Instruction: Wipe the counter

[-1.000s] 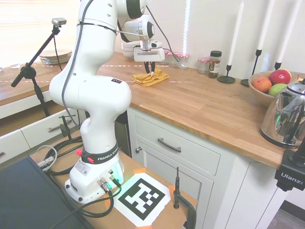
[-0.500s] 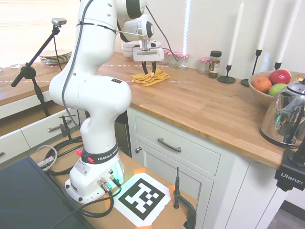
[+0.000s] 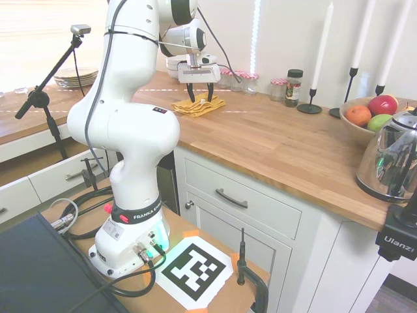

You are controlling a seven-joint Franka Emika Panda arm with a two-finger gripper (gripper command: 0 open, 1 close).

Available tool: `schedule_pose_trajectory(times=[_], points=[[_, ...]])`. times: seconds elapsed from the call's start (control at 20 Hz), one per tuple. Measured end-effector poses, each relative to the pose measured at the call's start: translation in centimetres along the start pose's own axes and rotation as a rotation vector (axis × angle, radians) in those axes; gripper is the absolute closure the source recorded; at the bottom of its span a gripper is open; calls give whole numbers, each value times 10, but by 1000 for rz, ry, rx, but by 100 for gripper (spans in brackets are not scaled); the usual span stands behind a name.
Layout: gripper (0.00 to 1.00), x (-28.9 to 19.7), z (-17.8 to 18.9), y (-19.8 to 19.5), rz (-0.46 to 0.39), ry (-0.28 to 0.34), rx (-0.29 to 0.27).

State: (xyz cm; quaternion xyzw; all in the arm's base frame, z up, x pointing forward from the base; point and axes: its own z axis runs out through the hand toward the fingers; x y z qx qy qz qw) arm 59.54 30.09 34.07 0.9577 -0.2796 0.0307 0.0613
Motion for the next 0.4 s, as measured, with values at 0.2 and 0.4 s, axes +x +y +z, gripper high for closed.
schedule_pose_trajectory(times=[0.2, 0.4], points=[[0, -7, -16, 1, -6, 10, 18], [0, -13, -34, 9, -11, 21, 31]])
